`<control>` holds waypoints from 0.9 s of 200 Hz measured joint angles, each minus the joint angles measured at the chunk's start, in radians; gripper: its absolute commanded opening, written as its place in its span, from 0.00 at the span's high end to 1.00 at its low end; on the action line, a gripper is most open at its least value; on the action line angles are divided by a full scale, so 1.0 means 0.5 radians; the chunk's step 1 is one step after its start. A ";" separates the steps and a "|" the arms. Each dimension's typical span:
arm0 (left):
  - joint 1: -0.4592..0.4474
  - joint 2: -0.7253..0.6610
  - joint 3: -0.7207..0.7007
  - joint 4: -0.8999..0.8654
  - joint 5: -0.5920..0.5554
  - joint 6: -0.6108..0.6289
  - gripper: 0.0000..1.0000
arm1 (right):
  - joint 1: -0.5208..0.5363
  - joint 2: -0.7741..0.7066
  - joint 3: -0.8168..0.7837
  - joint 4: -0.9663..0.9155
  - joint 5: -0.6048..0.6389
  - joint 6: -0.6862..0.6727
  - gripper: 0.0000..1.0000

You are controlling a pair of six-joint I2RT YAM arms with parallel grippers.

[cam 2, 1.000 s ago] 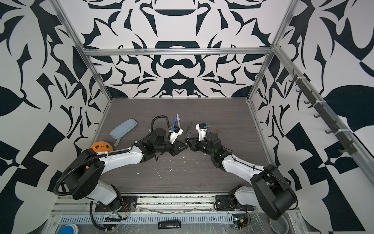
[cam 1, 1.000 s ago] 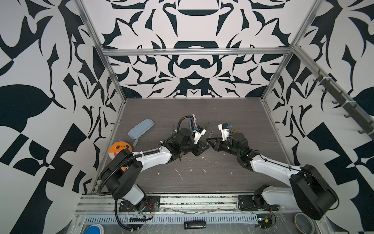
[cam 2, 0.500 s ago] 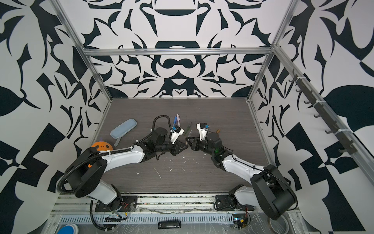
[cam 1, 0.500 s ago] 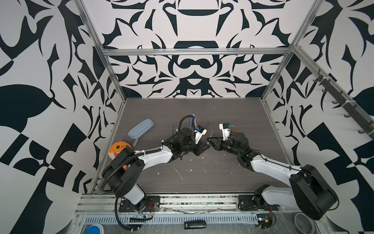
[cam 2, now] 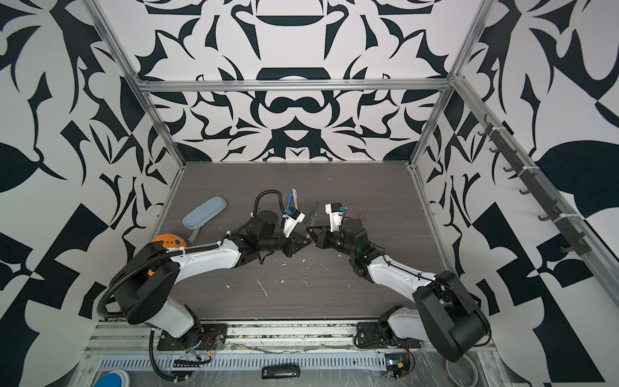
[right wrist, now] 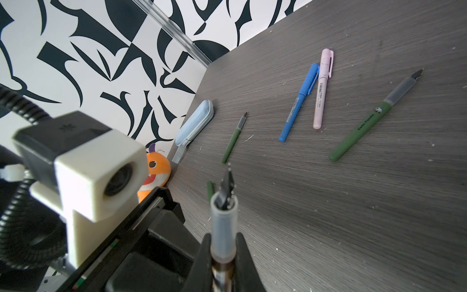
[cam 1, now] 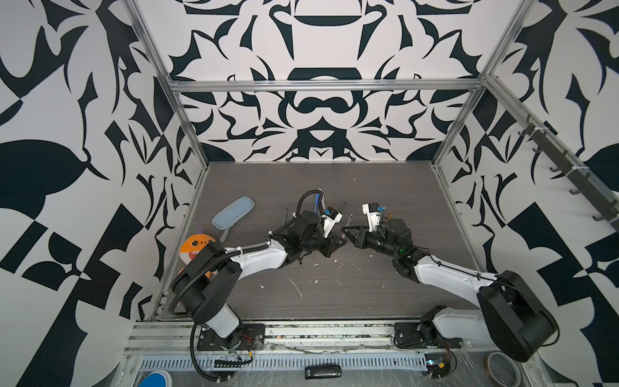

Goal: Insert pens into pen caps
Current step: Pick up a pen from the center of the table, then pick up the pen cap from the middle-right of the table.

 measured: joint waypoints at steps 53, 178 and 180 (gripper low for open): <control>-0.006 -0.010 -0.005 0.001 -0.204 -0.003 0.96 | 0.000 -0.227 0.005 -0.269 0.127 -0.030 0.58; -0.006 -0.424 -0.432 0.169 -0.421 0.007 0.95 | -0.604 0.177 1.011 -1.820 0.895 -0.346 0.82; -0.006 -0.423 -0.432 0.175 -0.414 0.008 0.95 | -0.615 0.211 1.025 -1.833 0.896 -0.350 0.82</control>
